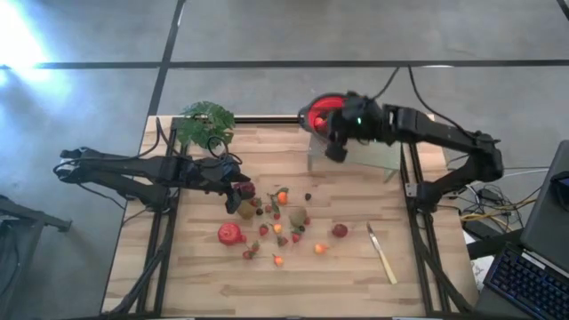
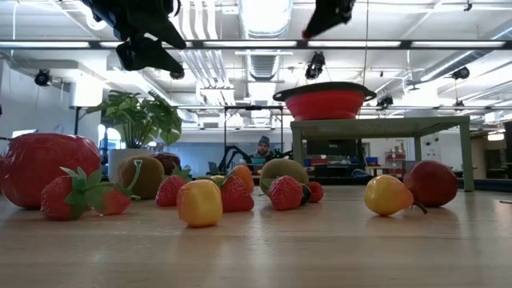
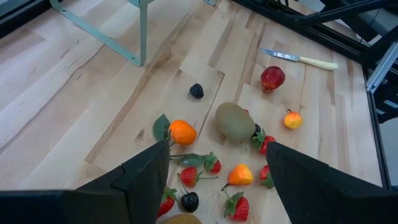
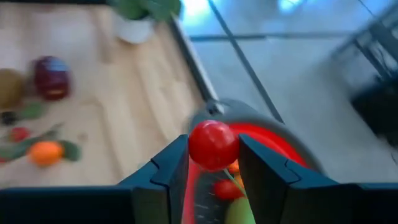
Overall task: Pick & Place Fruit
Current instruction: Put the red cherry into the strainer bowl on the shelf
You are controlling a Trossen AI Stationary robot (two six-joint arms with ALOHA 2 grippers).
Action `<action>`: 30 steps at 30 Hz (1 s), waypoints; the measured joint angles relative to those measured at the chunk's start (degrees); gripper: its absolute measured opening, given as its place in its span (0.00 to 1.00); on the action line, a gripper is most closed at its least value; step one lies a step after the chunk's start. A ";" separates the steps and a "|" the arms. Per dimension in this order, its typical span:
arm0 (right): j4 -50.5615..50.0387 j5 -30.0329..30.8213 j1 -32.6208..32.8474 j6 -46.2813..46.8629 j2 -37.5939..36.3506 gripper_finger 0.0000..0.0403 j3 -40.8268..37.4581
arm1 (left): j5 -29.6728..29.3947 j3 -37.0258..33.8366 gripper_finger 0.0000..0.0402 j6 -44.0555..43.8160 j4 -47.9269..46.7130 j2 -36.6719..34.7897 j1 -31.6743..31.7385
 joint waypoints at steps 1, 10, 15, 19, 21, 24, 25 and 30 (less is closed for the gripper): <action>-0.01 -0.12 -1.69 0.51 0.32 0.31 0.00 | 0.00 0.00 0.68 0.00 -0.01 0.01 -0.01; -0.15 -0.44 -12.43 4.46 4.37 0.27 -0.10 | 0.00 0.00 0.68 0.00 -0.01 0.01 -0.01; -0.27 -3.71 -14.68 5.11 7.91 0.31 -0.20 | 0.01 0.00 0.68 0.00 0.00 0.00 -0.01; -0.35 -3.89 -14.93 4.62 10.39 0.30 -0.28 | -0.01 0.00 0.68 0.00 -0.02 0.00 -0.01; -0.45 -3.89 -14.97 4.54 11.06 0.29 -0.28 | 0.00 0.00 0.68 0.00 0.00 0.01 -0.01; -1.08 -3.89 -15.10 4.40 11.55 0.28 -0.28 | 0.01 0.00 0.68 0.00 -0.01 -0.01 -0.01; -1.39 -3.89 -15.10 4.41 11.55 0.28 -0.28 | 0.01 0.00 0.68 0.00 -0.02 0.01 -0.01; -2.61 -3.91 -15.08 4.39 11.23 0.35 -0.28 | 0.01 0.00 0.68 0.00 -0.01 0.00 -0.01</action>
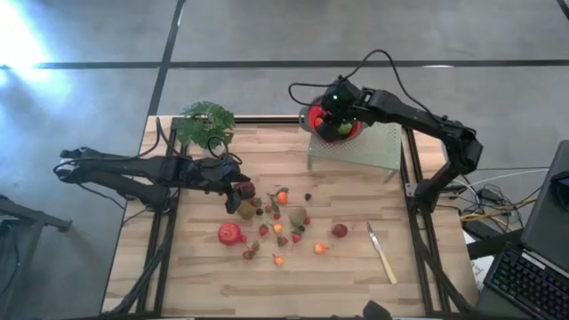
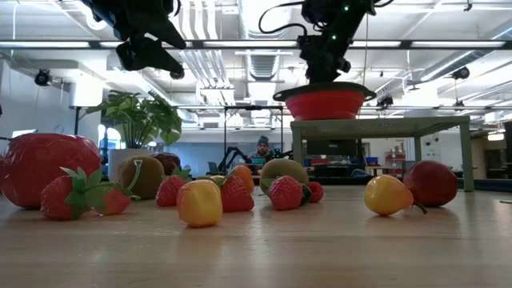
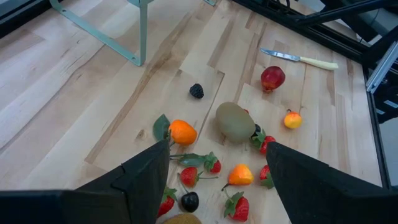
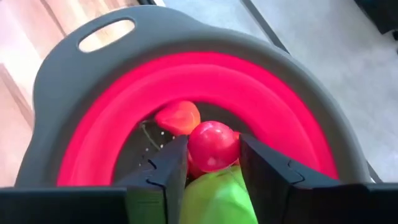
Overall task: Pick & Place Fruit
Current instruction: Put the red cherry into the strainer bowl on the shelf, then put the pomegranate into the strainer bowl on the shelf
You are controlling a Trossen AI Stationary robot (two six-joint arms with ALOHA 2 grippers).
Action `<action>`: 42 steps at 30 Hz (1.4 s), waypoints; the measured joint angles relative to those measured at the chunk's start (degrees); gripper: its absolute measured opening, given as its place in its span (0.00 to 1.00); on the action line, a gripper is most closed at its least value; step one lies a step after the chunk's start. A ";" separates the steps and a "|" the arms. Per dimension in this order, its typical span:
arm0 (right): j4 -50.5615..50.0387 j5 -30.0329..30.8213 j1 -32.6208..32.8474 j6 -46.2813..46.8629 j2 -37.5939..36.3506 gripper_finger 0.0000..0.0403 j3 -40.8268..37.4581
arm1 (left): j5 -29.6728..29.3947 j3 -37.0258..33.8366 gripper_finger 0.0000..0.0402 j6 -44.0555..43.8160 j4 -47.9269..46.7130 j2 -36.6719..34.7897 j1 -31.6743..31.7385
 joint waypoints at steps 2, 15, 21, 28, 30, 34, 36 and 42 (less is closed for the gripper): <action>-0.44 -0.02 0.00 0.23 -0.20 0.39 0.00 | -0.01 0.00 0.68 0.00 -0.01 0.01 0.01; -5.78 -0.09 0.00 0.02 -0.57 0.52 0.46 | 0.00 0.00 0.68 0.00 -0.01 0.01 0.01; -11.22 -0.85 0.18 -0.03 -1.43 0.46 1.40 | -0.01 0.00 0.68 0.00 0.00 -0.01 0.02; -13.79 -1.07 0.74 -0.35 -5.19 0.38 1.40 | 0.00 0.00 0.68 0.00 0.01 0.01 0.01; -13.78 -1.17 1.10 -0.03 -6.88 0.36 1.40 | -0.02 0.00 0.68 0.00 -0.01 0.00 0.00; -13.72 -7.83 1.81 1.72 -10.61 0.32 1.40 | -0.01 0.00 0.68 0.00 -0.01 0.01 0.01; -13.85 -12.97 2.08 3.58 -12.38 0.30 1.40 | 0.00 0.00 0.68 0.00 0.01 0.01 0.02; -17.01 -23.34 6.18 6.27 -16.94 0.24 0.71 | 0.00 0.00 0.68 0.00 0.01 0.00 0.01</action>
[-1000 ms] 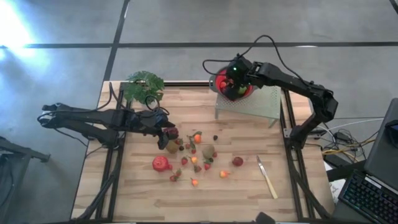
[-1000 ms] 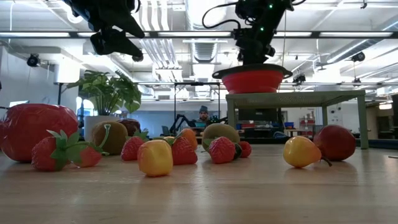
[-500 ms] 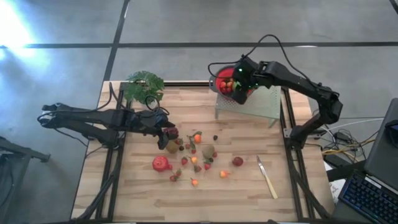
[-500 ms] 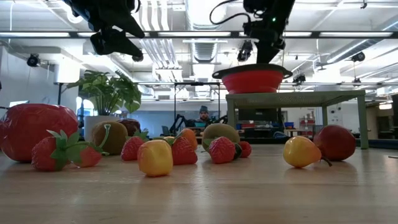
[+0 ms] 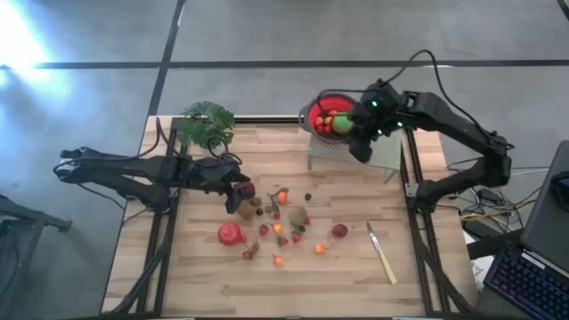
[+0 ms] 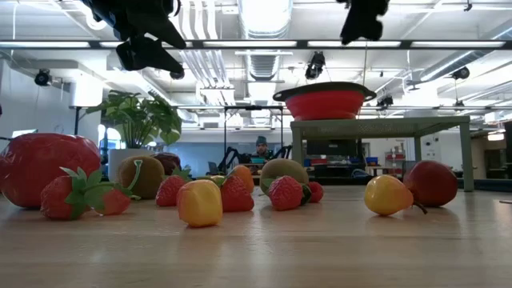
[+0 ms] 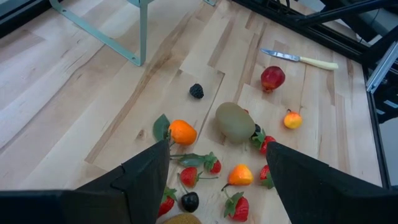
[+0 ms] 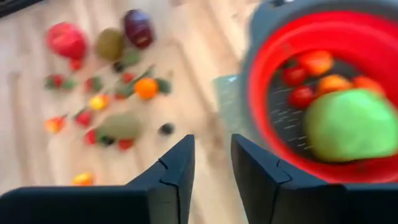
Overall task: Pick & Place Fruit
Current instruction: Put the pomegranate into the strainer bowl on the shelf
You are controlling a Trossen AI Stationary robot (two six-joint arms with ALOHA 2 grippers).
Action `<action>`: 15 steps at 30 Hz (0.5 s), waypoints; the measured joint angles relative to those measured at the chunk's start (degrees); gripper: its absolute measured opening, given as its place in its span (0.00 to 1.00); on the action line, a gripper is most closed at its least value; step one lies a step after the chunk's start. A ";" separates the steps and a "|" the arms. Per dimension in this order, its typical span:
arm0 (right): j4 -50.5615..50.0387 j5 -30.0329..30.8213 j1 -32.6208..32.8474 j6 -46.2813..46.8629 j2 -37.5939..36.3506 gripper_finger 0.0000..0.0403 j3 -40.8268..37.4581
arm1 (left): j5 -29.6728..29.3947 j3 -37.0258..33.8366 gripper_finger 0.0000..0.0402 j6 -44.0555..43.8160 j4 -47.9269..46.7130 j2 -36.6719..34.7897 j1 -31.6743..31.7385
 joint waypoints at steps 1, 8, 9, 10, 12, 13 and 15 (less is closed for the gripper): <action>-0.70 0.01 1.28 0.73 -0.70 0.23 -0.26 | -0.01 0.00 0.68 0.00 -0.02 0.01 0.00; -2.77 0.25 13.79 5.74 -3.91 0.15 -2.75 | 0.00 0.00 0.68 0.00 -0.01 0.00 0.00; -2.65 0.25 15.77 6.70 -4.14 0.14 -3.32 | -0.02 0.00 0.68 0.00 0.00 -0.01 0.01; -2.45 0.25 17.76 7.78 -4.29 0.13 -3.97 | -0.02 0.00 0.68 0.00 -0.02 0.01 0.00; -2.40 0.66 21.67 9.97 -4.31 0.11 -5.33 | -0.01 0.00 0.68 0.00 -0.02 0.00 0.00; -2.42 1.51 23.66 11.01 -4.21 0.10 -6.04 | -0.02 0.00 0.68 0.00 0.00 -0.01 -0.01; -2.33 3.92 27.50 13.40 -3.86 0.08 -7.39 | -0.02 0.00 0.68 0.00 0.00 0.01 -0.01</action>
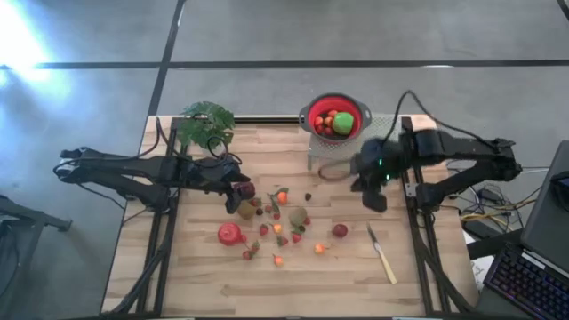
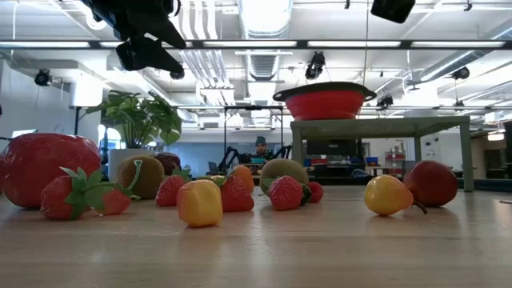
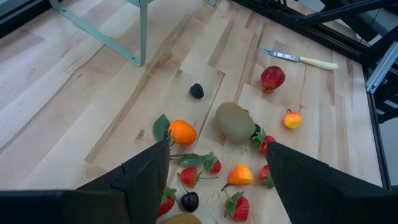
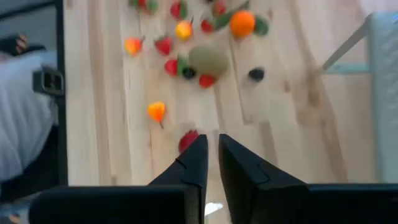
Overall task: Pick & Place Fruit
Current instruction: Put the pomegranate into the strainer bowl on the shelf
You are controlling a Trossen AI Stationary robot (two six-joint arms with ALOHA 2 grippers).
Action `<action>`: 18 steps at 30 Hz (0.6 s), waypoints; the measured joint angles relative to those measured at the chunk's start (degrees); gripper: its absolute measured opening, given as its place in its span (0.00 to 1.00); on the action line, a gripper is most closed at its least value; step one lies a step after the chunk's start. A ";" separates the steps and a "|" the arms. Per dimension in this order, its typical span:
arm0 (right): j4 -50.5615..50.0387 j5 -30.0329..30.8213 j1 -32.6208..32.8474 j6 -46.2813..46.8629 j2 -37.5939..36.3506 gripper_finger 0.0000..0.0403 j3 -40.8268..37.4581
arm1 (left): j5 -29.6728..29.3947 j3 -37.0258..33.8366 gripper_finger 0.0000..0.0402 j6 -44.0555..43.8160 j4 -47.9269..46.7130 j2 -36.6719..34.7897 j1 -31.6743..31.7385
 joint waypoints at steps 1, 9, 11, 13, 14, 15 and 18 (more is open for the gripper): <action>-0.01 0.98 1.77 1.20 0.19 0.07 -0.74 | 0.00 0.00 0.68 0.00 -0.01 0.00 0.00; 1.34 5.63 12.93 8.09 1.93 0.02 -6.66 | 0.02 0.02 0.68 0.00 0.02 0.00 0.00; 1.80 6.88 14.81 9.27 2.33 0.03 -8.06 | 0.02 0.02 0.68 0.00 -0.02 0.00 0.02; 2.04 7.15 16.14 9.78 2.87 0.03 -9.63 | 0.02 0.02 0.68 0.00 0.01 0.00 0.00; 2.65 7.15 16.63 9.78 3.09 0.03 -10.48 | 0.00 0.02 0.68 0.00 -0.02 0.00 0.02; 3.22 7.12 17.07 9.74 3.24 0.03 -11.38 | 0.02 0.02 0.68 0.00 0.00 -0.01 0.01; 5.81 7.00 17.70 9.72 4.24 0.02 -14.18 | 0.02 0.02 0.68 0.00 0.00 0.00 0.02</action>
